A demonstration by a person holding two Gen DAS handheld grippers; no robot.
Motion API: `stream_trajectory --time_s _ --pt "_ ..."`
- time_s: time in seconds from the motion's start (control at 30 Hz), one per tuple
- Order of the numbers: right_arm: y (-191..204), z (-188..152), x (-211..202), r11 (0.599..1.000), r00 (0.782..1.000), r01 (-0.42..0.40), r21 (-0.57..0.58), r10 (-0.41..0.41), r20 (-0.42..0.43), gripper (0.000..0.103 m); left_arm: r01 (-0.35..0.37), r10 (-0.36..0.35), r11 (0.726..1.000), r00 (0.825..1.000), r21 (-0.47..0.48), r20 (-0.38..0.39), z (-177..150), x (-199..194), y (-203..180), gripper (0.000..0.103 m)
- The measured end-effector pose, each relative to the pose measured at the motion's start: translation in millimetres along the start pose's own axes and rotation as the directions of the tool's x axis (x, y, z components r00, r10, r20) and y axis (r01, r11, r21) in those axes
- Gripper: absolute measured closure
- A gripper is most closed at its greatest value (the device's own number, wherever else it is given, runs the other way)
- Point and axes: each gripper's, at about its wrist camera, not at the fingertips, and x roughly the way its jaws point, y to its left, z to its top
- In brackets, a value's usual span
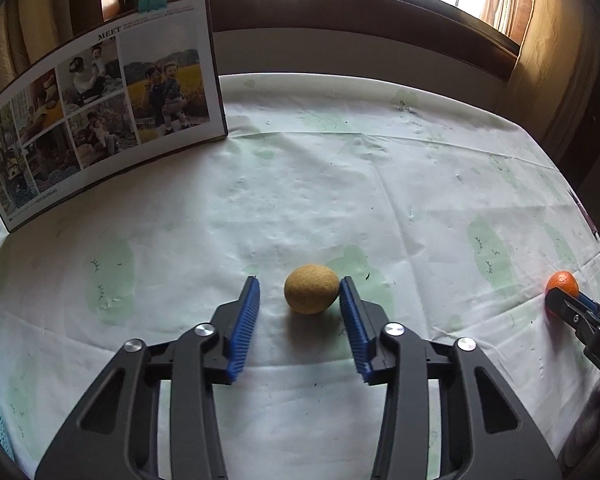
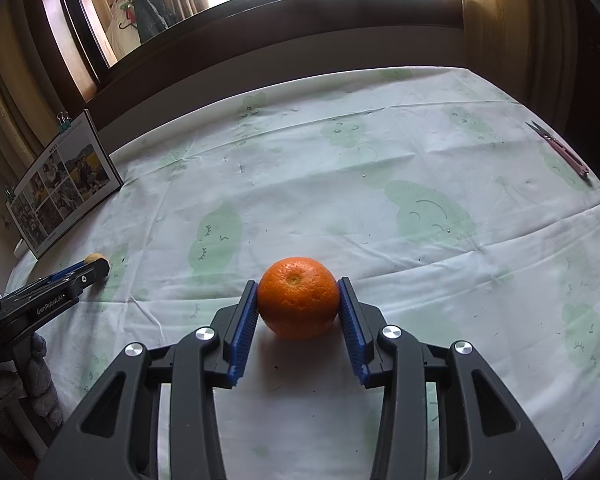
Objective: Organize fruits
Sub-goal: 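Carry the kiwi into the basket and open left gripper while right gripper carries the orange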
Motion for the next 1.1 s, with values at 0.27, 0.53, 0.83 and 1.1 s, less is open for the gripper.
stream_trajectory --time_s 0.27,0.53,0.83,1.1 --pt "-0.1 0.0 0.0 1.0 1.0 0.0 0.0 0.0 0.0 0.063 -0.014 0.015 0.999 1.0 -0.037 0.022 -10.5 -14.8 6.7 0.075" --pt "-0.7 -0.6 -1.8 1.0 1.0 -0.007 0.007 0.007 0.005 0.063 -0.081 0.083 0.996 0.993 -0.036 0.082 -23.8 -48.7 12.4 0.075" --pt "9.4 -7.2 -9.6 0.999 0.999 -0.049 -0.007 0.049 0.006 0.063 -0.146 0.157 0.986 0.978 -0.083 0.136 -48.7 -92.7 31.8 0.075" --pt "22.7 -10.7 -22.6 0.994 0.994 -0.103 -0.035 0.104 0.032 0.063 -0.206 0.228 0.97 0.953 -0.126 0.2 -66.0 -131.5 50.4 0.075"
